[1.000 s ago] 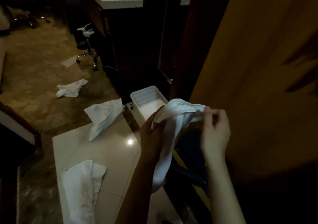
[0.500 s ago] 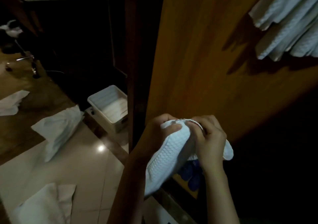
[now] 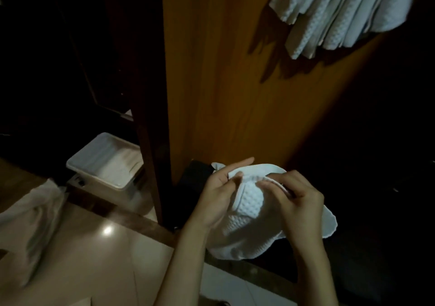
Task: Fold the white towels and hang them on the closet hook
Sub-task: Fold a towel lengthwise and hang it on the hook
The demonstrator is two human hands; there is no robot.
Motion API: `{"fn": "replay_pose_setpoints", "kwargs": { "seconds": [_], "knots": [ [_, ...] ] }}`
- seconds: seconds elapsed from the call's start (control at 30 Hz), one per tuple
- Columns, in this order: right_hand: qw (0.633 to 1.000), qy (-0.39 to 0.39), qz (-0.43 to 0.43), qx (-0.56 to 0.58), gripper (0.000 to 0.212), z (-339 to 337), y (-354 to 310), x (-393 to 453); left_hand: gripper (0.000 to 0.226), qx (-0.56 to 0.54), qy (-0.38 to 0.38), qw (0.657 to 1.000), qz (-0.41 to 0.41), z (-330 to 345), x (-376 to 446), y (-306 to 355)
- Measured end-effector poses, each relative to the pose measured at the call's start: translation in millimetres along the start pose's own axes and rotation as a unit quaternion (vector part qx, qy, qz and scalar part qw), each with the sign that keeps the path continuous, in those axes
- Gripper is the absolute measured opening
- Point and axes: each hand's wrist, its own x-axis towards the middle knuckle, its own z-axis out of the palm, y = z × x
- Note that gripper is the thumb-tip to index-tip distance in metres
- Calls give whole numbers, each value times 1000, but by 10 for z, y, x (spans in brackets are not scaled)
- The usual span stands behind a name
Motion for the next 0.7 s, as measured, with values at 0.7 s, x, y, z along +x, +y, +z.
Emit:
{"fn": "replay_pose_setpoints", "kwargs": {
  "seconds": [0.7],
  "knots": [
    [993,37,103,33,4,88,-61,-380,51,82,-243,966,-17,-152,-83,62]
  ]
}}
